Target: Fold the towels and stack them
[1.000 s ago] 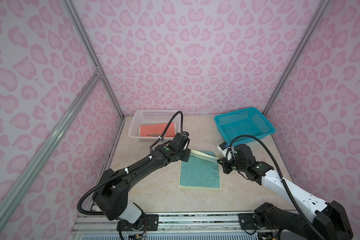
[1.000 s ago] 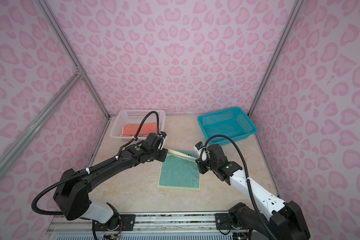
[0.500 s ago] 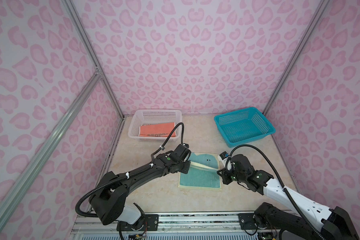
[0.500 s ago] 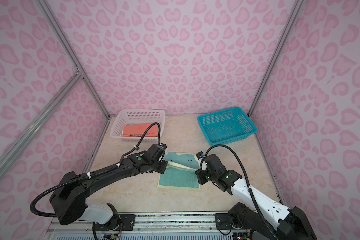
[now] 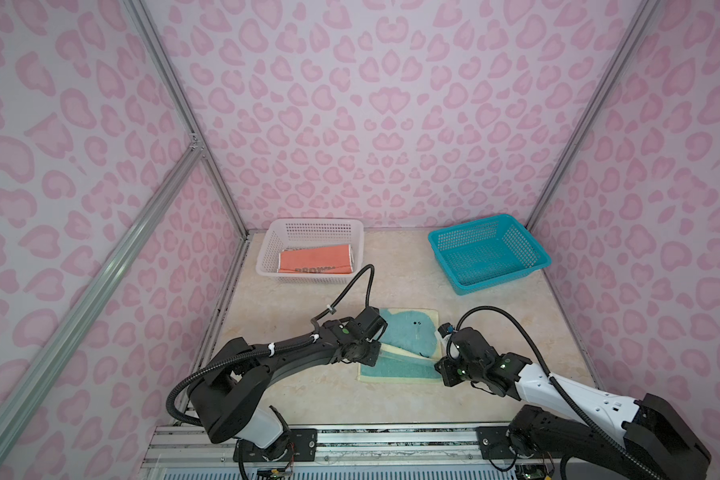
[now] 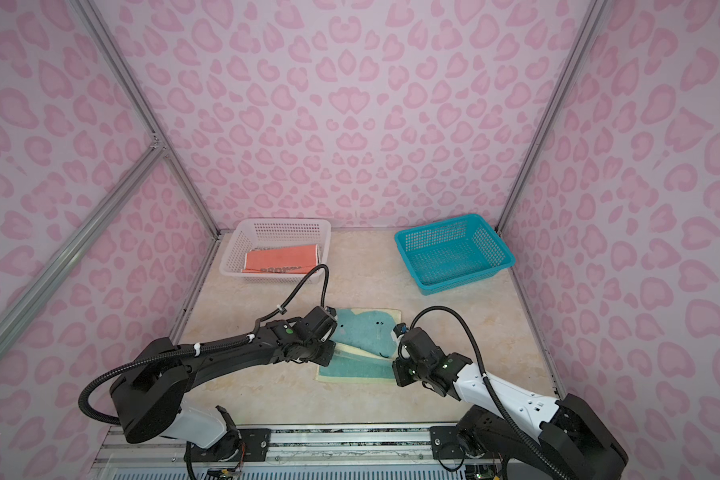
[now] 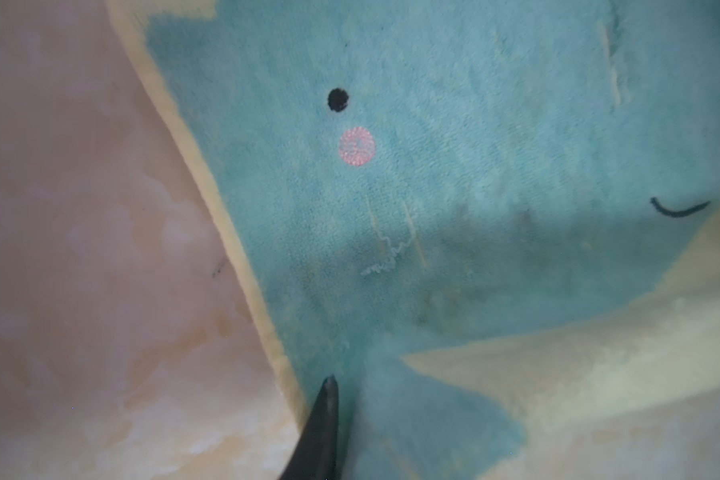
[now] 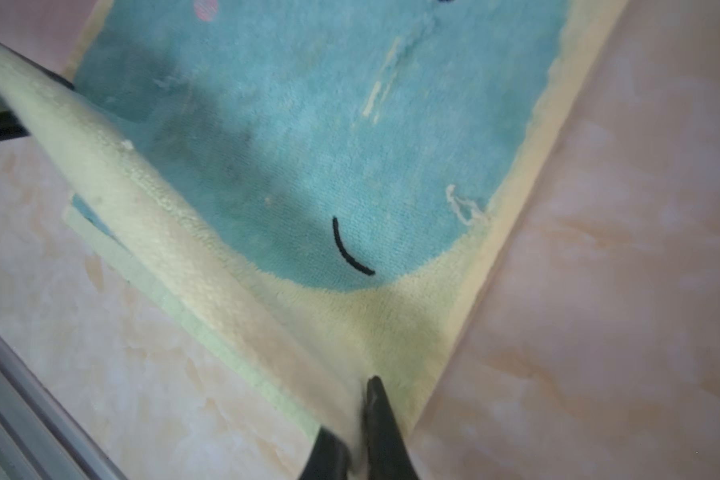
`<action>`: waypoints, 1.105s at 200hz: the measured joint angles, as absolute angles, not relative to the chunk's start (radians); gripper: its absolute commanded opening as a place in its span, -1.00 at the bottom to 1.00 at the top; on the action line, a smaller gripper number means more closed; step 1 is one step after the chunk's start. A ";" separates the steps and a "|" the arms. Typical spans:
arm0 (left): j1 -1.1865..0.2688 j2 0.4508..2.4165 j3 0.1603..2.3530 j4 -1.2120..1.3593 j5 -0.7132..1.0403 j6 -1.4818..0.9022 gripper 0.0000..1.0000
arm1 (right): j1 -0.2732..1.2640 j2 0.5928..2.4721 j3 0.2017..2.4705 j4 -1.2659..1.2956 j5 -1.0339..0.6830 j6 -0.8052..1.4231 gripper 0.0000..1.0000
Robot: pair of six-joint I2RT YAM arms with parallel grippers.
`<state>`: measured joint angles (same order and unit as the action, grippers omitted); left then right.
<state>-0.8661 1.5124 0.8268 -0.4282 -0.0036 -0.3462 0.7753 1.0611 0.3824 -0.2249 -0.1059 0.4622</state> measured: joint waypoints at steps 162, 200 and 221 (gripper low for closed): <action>-0.916 1.078 0.688 -0.503 -0.149 -0.496 0.38 | 0.883 0.900 0.377 -0.225 -0.207 0.503 0.03; -0.914 0.997 0.682 -0.507 -0.239 -0.522 0.59 | 0.882 1.046 0.423 -0.125 -0.183 0.485 0.08; -0.911 0.963 0.680 -0.511 -0.271 -0.522 0.64 | 0.882 1.171 0.462 -0.070 -0.193 0.477 0.08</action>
<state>-0.9108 0.9634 0.6796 -0.5114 -0.2714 -0.5220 0.8818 1.1713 0.4622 -0.0696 -0.1928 0.4770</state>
